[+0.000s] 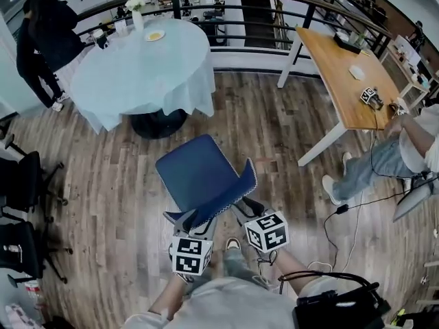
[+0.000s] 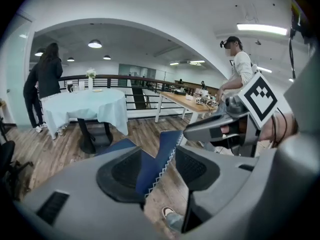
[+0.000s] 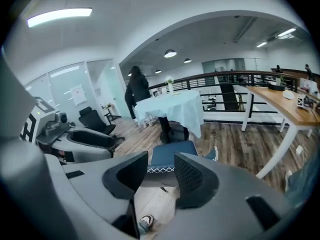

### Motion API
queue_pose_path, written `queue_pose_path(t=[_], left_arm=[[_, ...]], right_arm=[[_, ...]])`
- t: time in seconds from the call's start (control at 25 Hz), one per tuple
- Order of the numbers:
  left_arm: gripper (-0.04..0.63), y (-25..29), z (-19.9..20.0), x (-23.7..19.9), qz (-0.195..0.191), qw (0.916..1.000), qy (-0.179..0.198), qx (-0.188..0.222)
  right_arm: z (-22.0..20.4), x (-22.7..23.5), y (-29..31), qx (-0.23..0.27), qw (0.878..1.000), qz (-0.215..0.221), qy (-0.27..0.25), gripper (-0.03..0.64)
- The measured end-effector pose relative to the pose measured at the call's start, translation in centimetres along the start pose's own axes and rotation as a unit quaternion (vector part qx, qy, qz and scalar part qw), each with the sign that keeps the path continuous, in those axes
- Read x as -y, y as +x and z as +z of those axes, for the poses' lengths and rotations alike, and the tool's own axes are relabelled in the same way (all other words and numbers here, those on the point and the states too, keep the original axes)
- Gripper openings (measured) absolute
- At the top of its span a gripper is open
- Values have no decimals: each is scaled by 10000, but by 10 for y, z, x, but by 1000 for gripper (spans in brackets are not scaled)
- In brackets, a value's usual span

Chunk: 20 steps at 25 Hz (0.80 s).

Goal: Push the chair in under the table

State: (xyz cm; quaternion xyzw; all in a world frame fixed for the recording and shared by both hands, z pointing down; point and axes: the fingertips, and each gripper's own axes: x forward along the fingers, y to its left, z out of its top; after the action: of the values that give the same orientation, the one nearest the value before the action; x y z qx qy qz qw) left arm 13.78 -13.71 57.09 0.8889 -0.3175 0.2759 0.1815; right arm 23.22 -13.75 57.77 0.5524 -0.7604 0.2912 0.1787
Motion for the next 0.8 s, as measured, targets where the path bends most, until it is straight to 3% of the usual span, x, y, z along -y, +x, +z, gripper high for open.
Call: queue_pose_path(t=[0.16,0.24,0.32,0.4,0.52,0.72,0.76,0.8], left_arm=[[274,13,-22,6,-227,9971,318,-654],[299,20,-29,5,-250,9949,475,-854],[307,26,-36,3,-255,9927,543,-1043],[307,33,-43,1,-296,9896,608,-1274],[307,42,-54,-1,-364,9831,787,-1611],[301,59,-69,-4,-474,9735,901,-2047],[239,62,-70,-5,-466,9721,988,-2078],[186,64,-70,-5,-463,9706,1098,-2093]], right_arm=[[-5,-2,12,-559,9912,774,-911,190],[-8,0,18,-856,9799,1157,-1382,212],[-12,3,23,-1161,9609,1501,-2018,241],[-18,5,29,-1503,9295,1818,-2836,259],[-30,6,36,-2092,8657,2294,-3927,264],[-54,10,51,-2839,7613,2845,-5088,256],[-58,12,54,-2950,7469,2909,-5201,163],[-60,14,55,-3013,7387,2978,-5242,141]])
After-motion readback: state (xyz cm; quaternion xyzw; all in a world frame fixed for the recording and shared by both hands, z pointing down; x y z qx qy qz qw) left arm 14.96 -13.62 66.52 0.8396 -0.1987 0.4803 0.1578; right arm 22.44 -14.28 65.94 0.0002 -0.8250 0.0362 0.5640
